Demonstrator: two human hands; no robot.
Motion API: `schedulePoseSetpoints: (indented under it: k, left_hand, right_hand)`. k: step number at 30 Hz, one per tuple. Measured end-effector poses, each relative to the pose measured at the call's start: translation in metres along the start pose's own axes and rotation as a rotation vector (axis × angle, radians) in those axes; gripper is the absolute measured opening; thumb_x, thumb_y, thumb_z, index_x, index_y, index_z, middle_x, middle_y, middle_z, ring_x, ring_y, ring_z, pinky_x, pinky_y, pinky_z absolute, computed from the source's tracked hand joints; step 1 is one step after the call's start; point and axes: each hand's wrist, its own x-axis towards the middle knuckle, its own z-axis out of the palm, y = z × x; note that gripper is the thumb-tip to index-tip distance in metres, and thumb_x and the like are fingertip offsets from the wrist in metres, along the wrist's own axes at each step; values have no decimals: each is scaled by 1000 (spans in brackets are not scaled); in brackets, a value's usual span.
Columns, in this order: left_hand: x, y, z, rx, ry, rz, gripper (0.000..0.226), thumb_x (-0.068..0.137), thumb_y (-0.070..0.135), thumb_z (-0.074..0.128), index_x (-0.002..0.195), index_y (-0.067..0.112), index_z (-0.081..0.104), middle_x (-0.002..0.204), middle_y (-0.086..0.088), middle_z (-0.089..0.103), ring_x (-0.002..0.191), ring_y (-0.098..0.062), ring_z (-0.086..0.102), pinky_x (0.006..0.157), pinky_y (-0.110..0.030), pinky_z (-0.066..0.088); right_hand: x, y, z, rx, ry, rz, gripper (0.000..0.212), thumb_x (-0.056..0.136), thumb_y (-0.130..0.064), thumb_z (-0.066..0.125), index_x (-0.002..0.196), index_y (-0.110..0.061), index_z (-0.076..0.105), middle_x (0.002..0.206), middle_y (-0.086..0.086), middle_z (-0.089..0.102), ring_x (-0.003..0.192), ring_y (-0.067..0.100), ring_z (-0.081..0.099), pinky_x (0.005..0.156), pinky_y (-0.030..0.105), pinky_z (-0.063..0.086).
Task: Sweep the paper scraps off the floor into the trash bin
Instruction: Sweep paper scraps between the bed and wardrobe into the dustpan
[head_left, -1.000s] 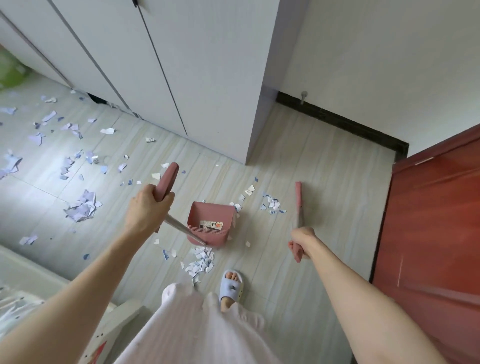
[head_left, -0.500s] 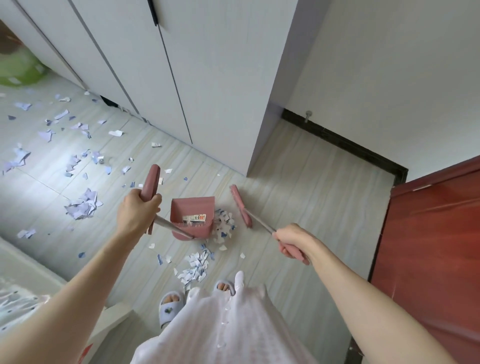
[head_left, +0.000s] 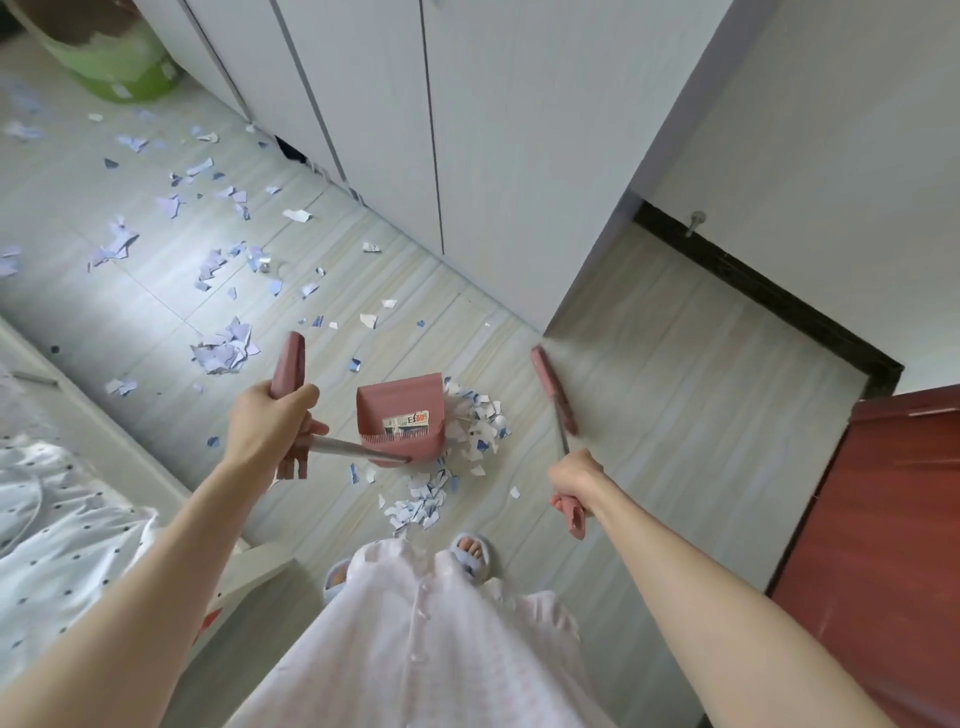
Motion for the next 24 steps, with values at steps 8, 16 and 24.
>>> schedulePoseSetpoints:
  k: [8,16,24]
  left_hand:
    - [-4,-27,-36,-45,50,14,12,86,14,53,76,12,47,56,-9,49,46,-24,46,41,-23,36]
    - [-22,-59,-82,-2,-86,131,9,87,5,51,78,6,48,61,-10,46,49,-23,45,47,-27,41]
    - [-22,-98,-143,70,-161,235,16,81,7,53,68,11,44,53,-7,44,48,-23,46,56,-31,41]
  right_hand:
    - [-50,6,74,-162,-131,-95,21,91,-5,38,100,-2,56,76,15,65,58,20,58,53,22,46]
    - [-90,22,111,-44,-28,-54,35,88,-10,39,56,-4,53,27,5,47,41,21,50,49,21,45]
    - [-103,60,174,63,79,87,30,92,-5,33,67,0,50,21,7,42,37,19,52,39,18,35]
